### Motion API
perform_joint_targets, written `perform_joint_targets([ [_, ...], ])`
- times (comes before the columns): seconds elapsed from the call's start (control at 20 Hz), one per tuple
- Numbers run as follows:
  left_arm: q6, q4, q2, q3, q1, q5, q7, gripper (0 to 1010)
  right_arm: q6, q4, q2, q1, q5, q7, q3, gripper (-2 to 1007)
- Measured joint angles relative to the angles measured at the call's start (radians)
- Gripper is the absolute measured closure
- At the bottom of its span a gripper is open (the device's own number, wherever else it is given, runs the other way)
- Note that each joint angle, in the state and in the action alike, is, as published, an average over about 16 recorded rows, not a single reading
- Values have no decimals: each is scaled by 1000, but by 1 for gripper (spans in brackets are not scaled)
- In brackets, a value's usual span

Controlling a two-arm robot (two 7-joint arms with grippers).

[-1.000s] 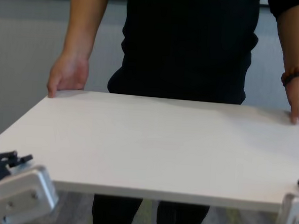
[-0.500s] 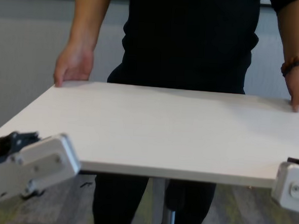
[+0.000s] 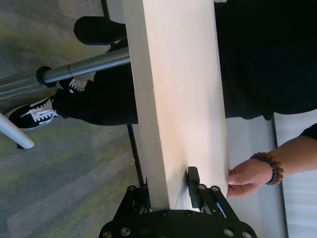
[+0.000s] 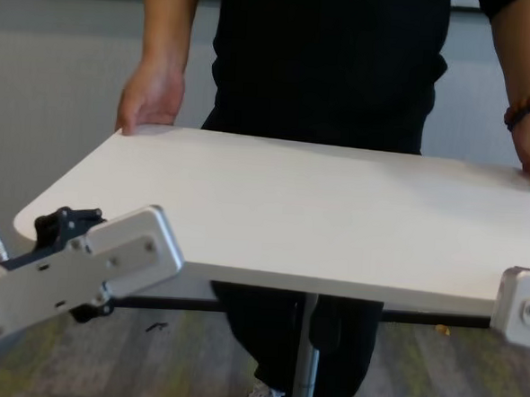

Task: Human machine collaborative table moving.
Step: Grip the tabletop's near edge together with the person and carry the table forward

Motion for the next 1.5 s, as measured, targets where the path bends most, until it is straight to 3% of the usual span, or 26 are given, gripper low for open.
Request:
perform_joint_targets([
  [0.35,-3,63,-47,-2,-54,22,2,594,-24,53,18,63,3,16,-23,645],
  [0.7,-13,128,-92,2,-104,53,16,594,-48,122,22,123,3,14,-49,644],
  [1.1,-32,213,-135,18,-163,87,32,594,-79,227,9,190,12,-5,-75,643],
  [1.5,-50,296,-157,29,-213,100,38,594,-120,332,-13,252,32,-31,-95,643],
])
